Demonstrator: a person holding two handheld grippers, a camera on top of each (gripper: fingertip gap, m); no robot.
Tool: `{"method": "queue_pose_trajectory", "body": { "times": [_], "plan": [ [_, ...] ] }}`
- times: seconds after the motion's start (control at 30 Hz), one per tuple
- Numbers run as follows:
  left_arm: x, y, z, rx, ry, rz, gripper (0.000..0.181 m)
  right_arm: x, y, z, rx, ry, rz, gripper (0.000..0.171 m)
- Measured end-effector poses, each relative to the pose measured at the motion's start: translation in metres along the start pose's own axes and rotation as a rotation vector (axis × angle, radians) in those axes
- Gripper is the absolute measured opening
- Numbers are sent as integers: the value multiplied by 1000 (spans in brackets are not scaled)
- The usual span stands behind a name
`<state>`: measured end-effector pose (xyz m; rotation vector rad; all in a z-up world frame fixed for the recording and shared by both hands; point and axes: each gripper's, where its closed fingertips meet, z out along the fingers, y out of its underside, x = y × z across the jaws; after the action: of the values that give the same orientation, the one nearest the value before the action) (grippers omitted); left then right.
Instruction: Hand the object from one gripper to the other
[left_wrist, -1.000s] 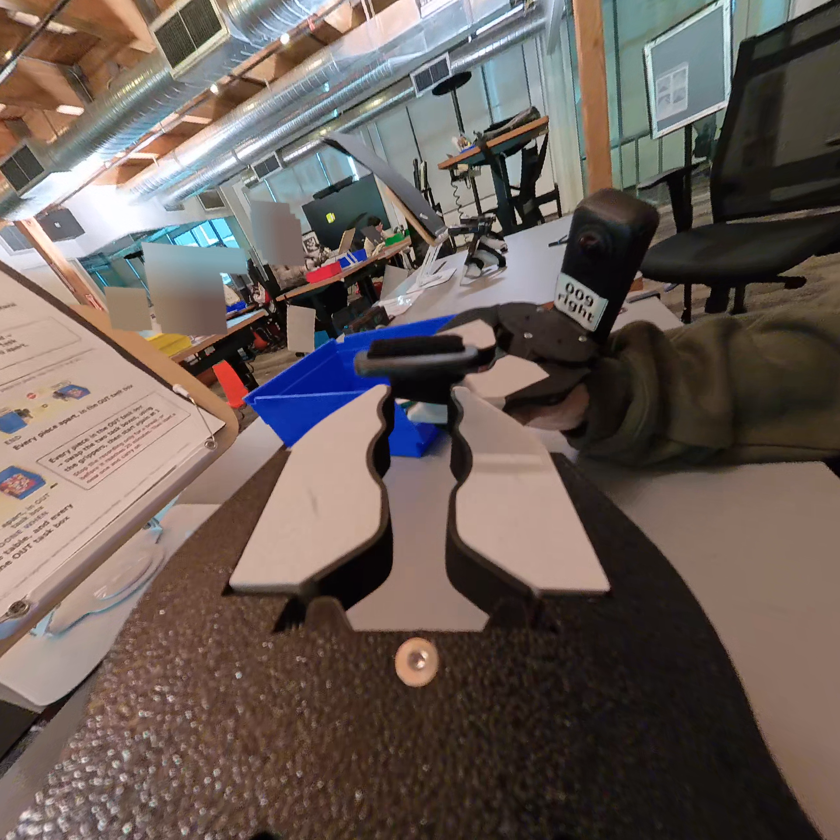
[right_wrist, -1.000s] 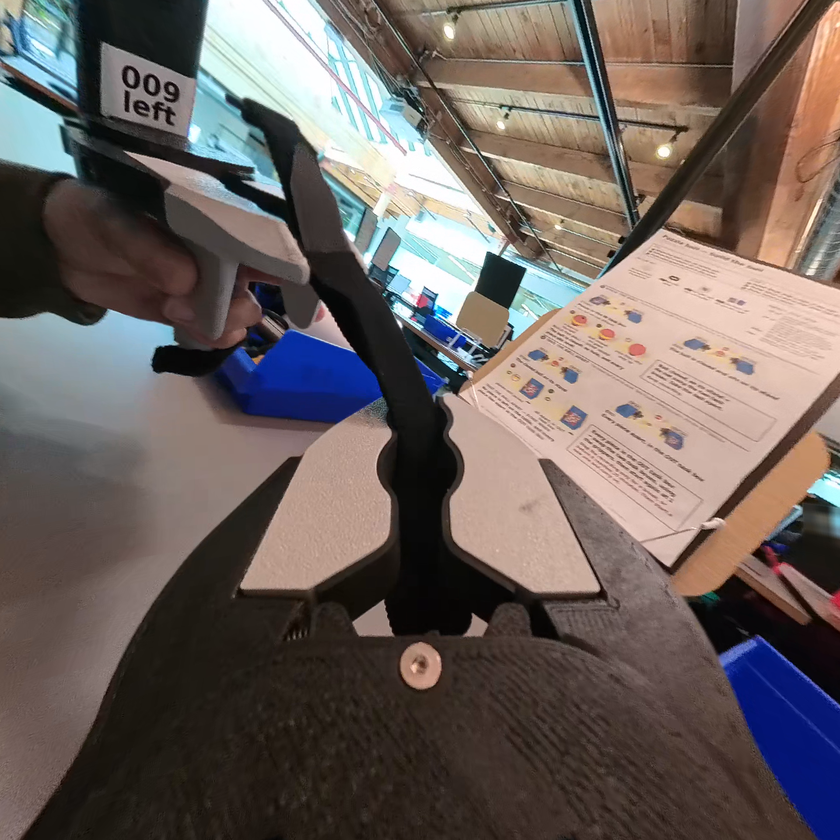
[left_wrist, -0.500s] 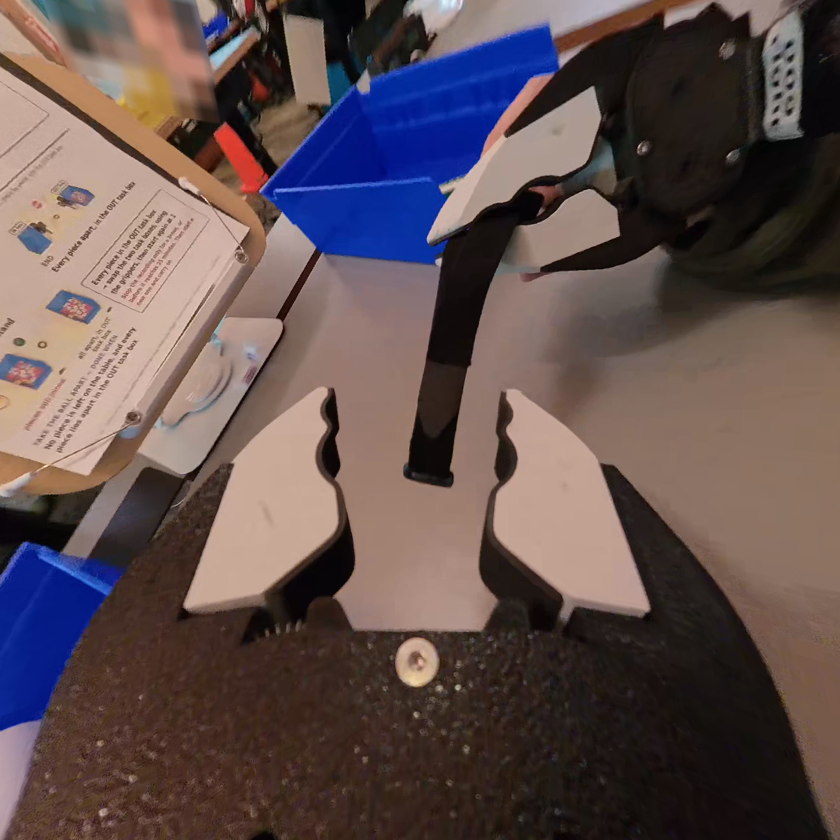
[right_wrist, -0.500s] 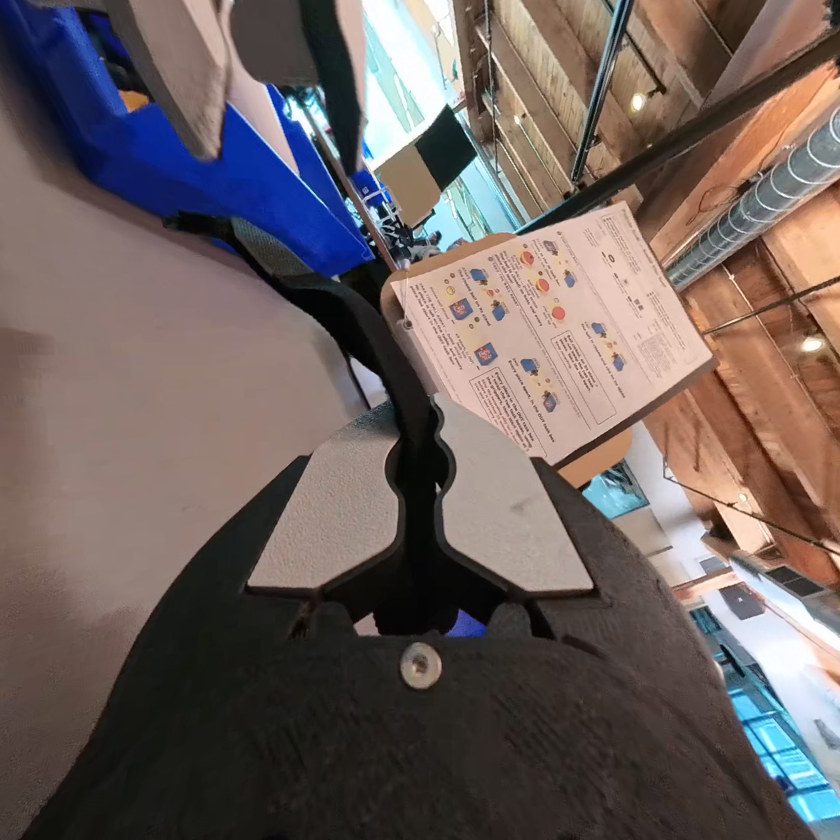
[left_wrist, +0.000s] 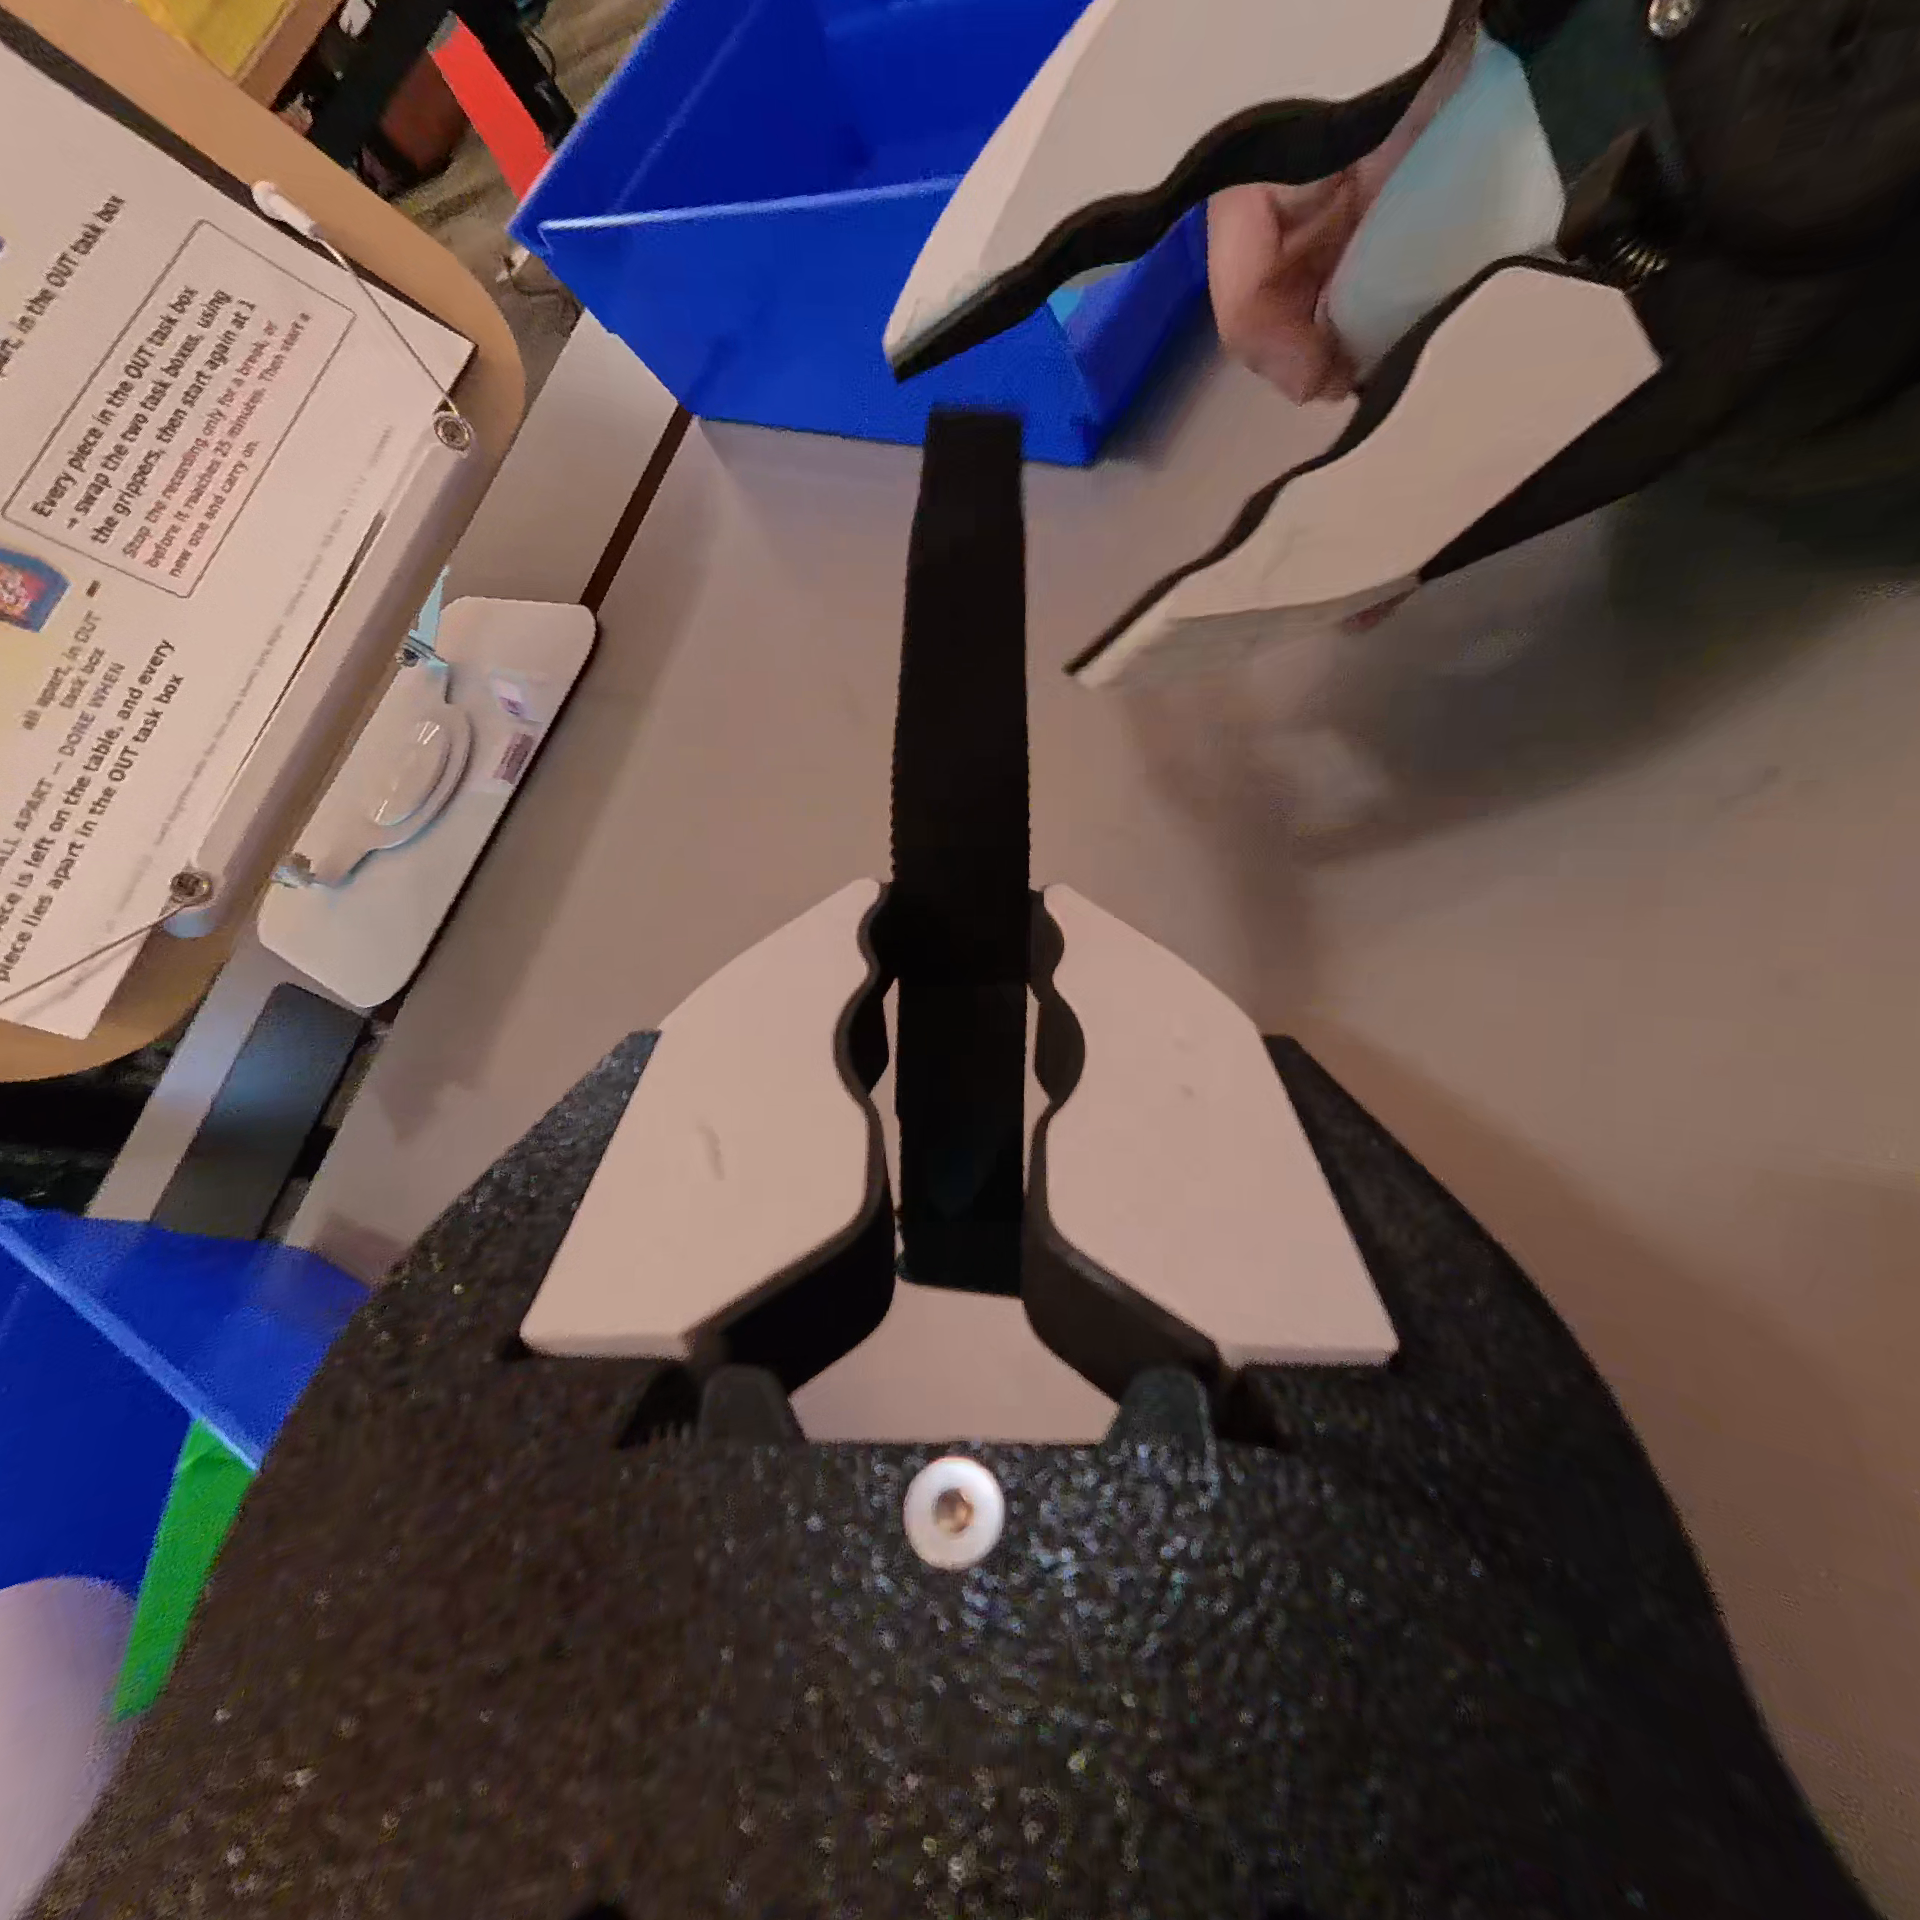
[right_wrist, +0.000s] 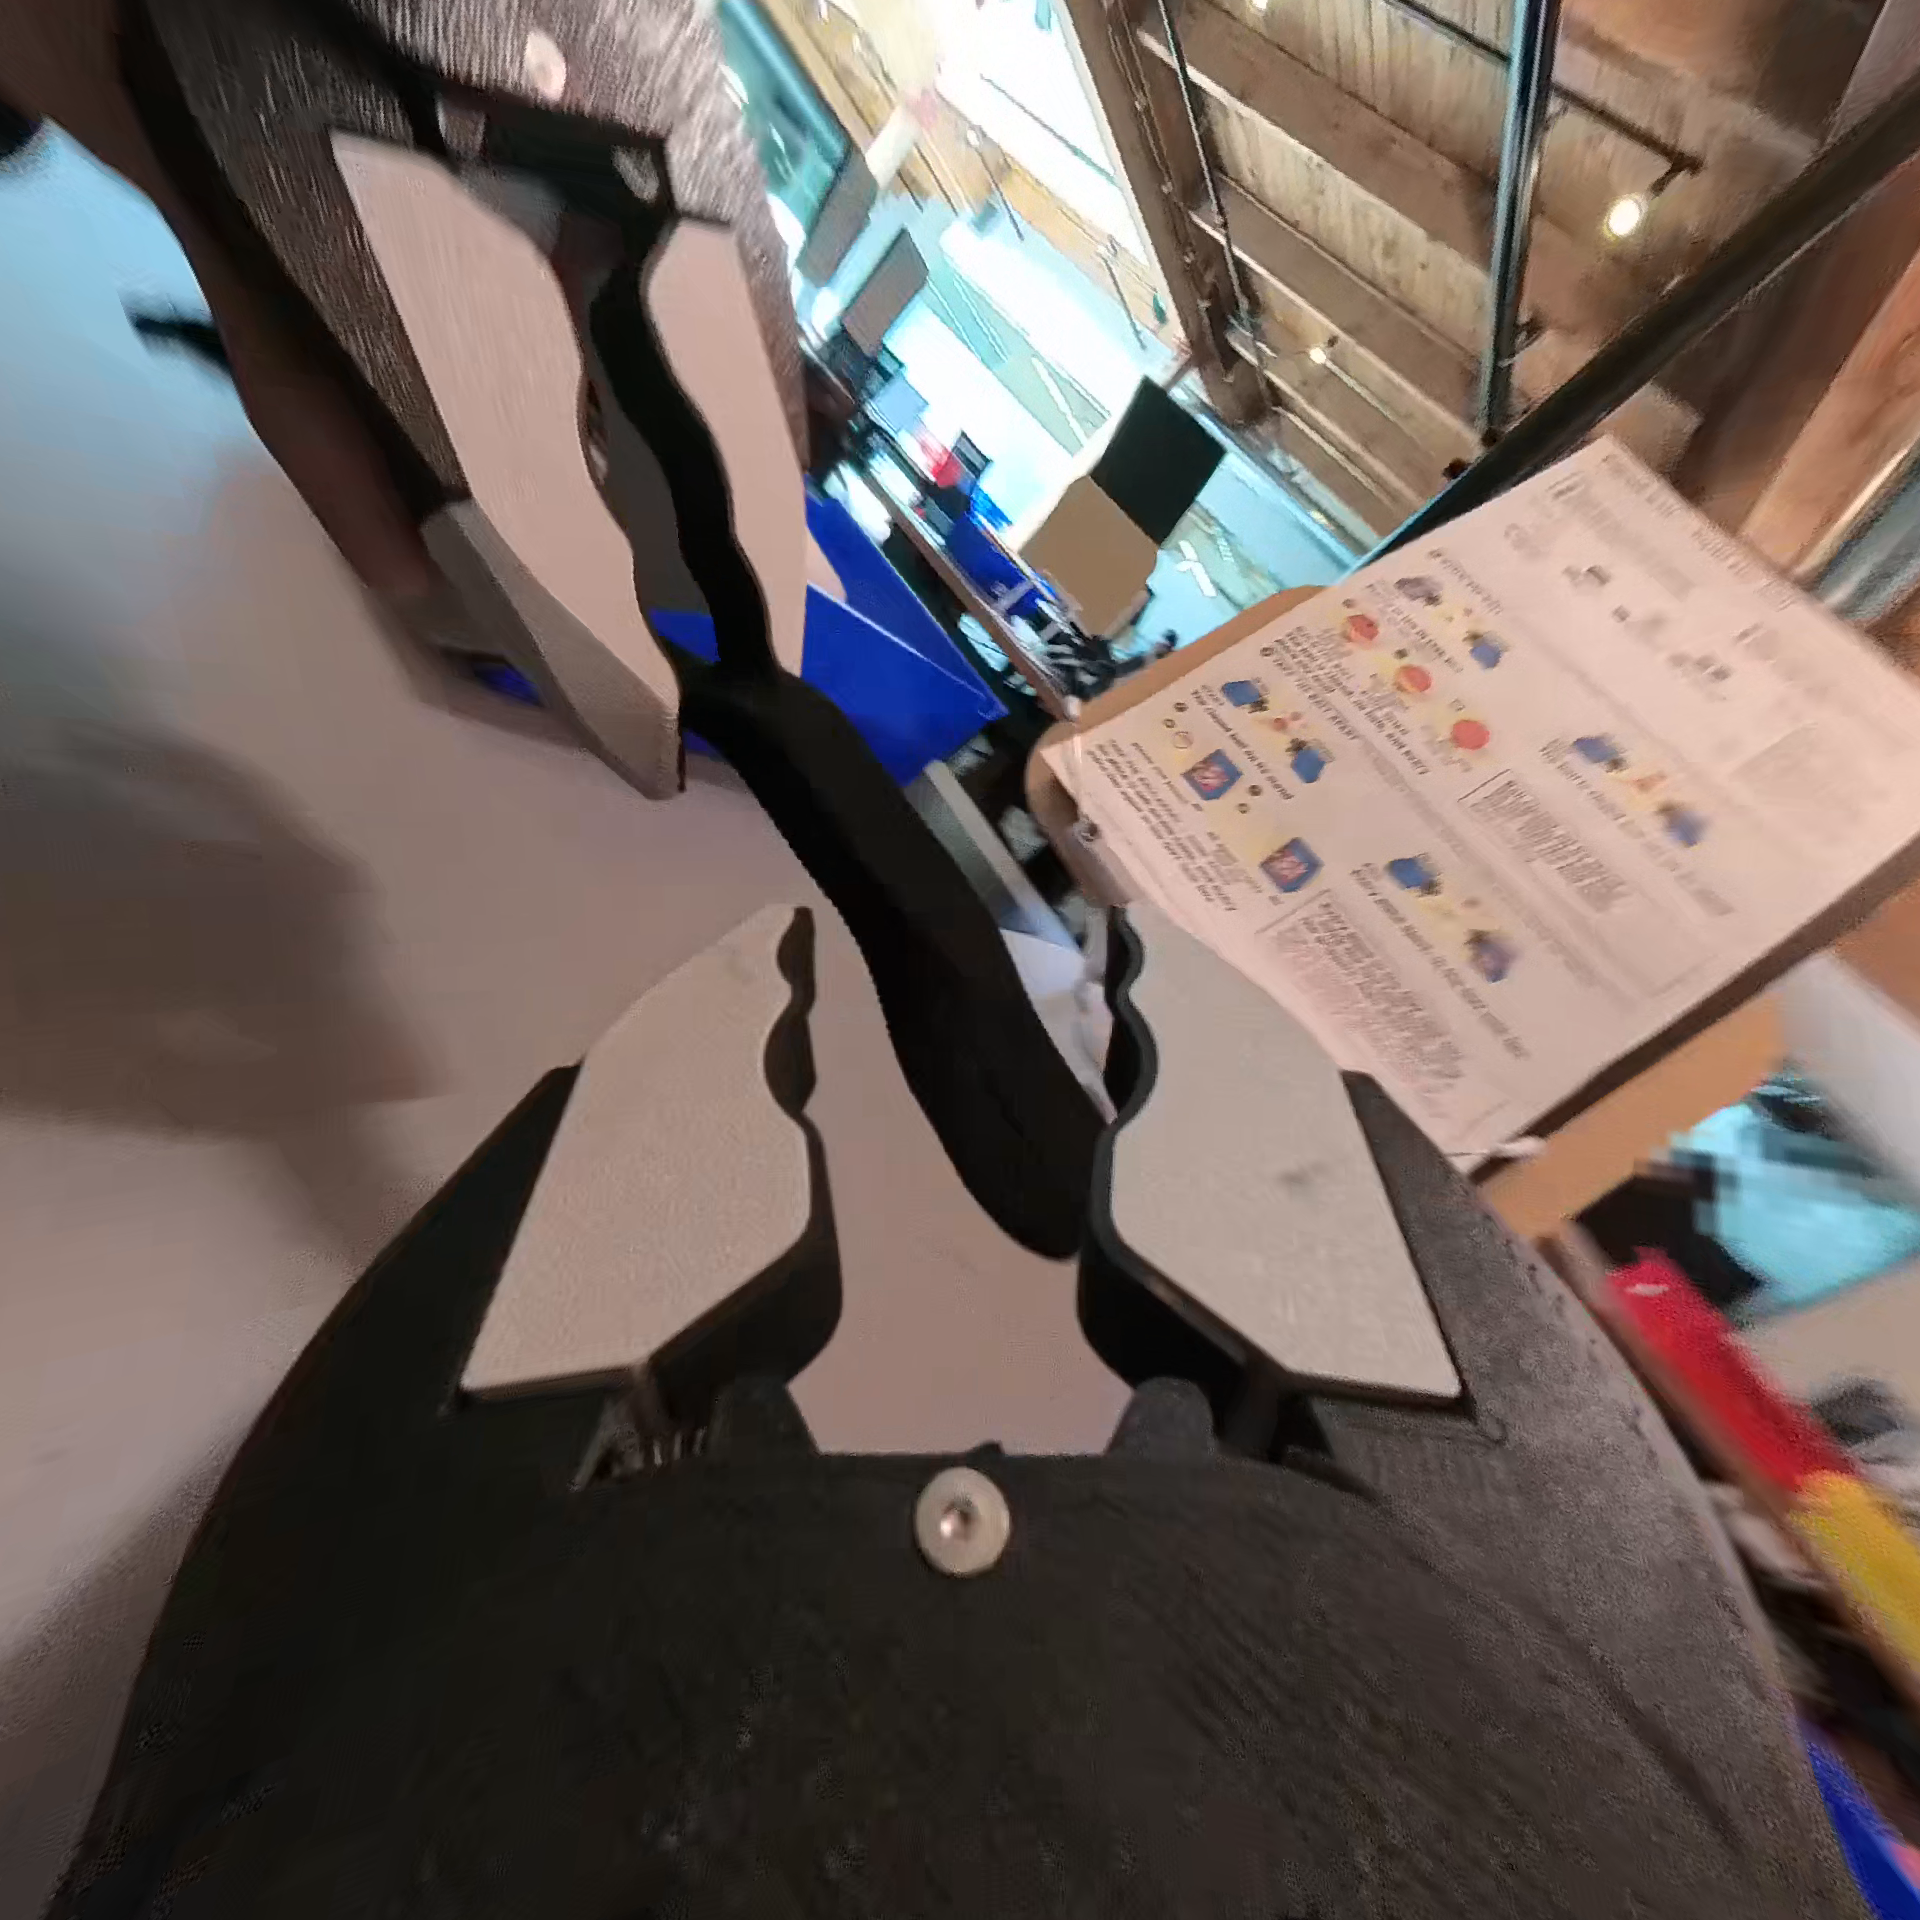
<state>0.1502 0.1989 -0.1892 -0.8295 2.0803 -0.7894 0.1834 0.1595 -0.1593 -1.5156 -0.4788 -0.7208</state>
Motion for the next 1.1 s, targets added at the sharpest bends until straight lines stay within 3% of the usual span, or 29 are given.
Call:
{"method": "queue_pose_trajectory", "body": {
  "times": [0.2, 0.37, 0.47, 0.67, 0.8, 0.9, 0.97, 1.07, 1.1],
  "plan": [
    [-6, -9, -12, 207, 130, -198, 23, 20, 0, -8, 71, -18, 313, 66],
    [-13, -33, -34, 448, 223, -334, 23, 4, 9, -6, 51, -173, 501, 70],
    [-13, -44, -48, 555, 272, -347, 23, 6, 2, -8, 125, -214, 647, 63],
    [-14, -49, -56, 623, 262, -298, 23, 20, -24, -20, 345, -329, 973, 53],
    [-9, -51, -55, 642, 287, -287, 23, 19, -30, -21, 390, -364, 1029, 46],
    [-9, -50, -54, 650, 296, -303, 23, 17, -36, -24, 426, -383, 999, 20],
    [-13, -49, -55, 656, 284, -318, 23, 13, -40, -27, 428, -418, 977, 20],
    [-17, -48, -57, 674, 279, -339, 23, 9, -38, -26, 403, -427, 959, 34],
    [-17, -49, -57, 680, 280, -347, 23, 8, -37, -25, 395, -432, 950, 30]
  ]
}}
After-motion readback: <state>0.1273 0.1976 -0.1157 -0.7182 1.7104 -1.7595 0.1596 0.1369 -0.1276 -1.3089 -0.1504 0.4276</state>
